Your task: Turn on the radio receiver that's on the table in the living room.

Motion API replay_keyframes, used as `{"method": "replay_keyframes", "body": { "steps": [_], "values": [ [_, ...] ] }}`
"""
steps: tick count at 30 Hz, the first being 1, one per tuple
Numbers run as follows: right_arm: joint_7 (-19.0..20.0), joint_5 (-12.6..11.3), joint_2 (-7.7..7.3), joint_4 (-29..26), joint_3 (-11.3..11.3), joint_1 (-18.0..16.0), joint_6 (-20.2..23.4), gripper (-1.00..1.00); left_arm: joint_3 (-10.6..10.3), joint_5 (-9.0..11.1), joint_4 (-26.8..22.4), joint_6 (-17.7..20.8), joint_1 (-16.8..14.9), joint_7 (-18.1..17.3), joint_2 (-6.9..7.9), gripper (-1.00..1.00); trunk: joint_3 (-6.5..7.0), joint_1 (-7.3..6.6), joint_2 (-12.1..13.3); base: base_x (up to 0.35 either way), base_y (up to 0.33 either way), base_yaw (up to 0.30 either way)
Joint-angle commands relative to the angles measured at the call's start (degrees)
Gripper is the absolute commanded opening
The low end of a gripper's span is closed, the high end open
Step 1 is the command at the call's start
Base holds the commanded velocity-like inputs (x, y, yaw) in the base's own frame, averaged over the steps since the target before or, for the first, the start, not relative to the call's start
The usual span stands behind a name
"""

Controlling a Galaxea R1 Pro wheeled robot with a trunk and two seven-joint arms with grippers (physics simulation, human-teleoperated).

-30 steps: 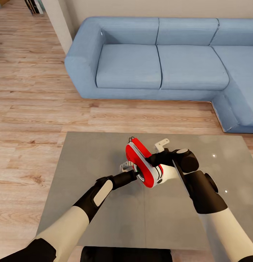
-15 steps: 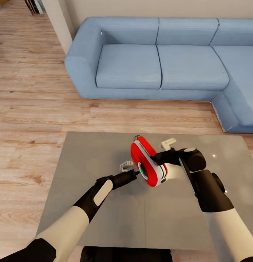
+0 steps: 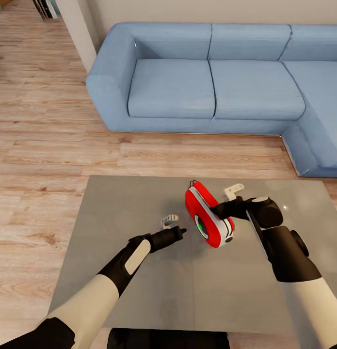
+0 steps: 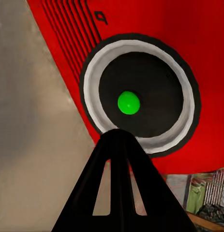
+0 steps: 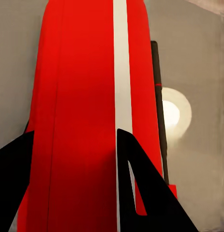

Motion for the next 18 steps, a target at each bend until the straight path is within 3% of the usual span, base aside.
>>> {"method": "replay_keyframes", "body": {
  "steps": [1, 4, 9, 12, 18],
  "values": [
    [0.0, -0.3, -0.02, 0.0, -0.4, 0.0, 0.1, -1.0, -0.4, 0.0, 0.0, 0.0, 0.0, 0.0, 0.0, -1.0, 0.0, 0.0, 0.0, 0.0, 0.0, 0.0],
    [0.0, 0.4, -0.11, -0.2, -2.0, 0.0, 0.1, -1.0, -1.9, 0.0, 0.0, 0.0, 0.0, 0.0, 0.0, -1.0, 0.0, 0.0, 0.0, 0.0, 0.0, 0.0],
    [-0.4, 0.6, -0.16, -0.4, -3.9, 0.0, 0.1, -1.0, -2.6, 0.0, 0.0, 0.0, 0.0, 0.0, 0.0, -1.0, 0.0, 0.0, 0.0, 0.0, 0.0, 0.0],
    [-4.1, 0.7, -0.09, -0.8, -6.0, 0.0, 0.1, -1.0, -2.6, 0.1, 0.0, 0.0, 0.0, 0.0, 0.0, -1.0, 0.0, 0.0, 0.0, 0.0, 0.0, 0.0],
    [-5.3, 0.6, -0.05, -1.1, -6.8, 0.0, 0.1, -1.0, -2.7, 0.1, 0.1, 0.0, 0.0, 0.0, 0.0, -1.0, 0.0, 0.0, 0.0, 0.0, 0.0, 0.0]
  ]
}}
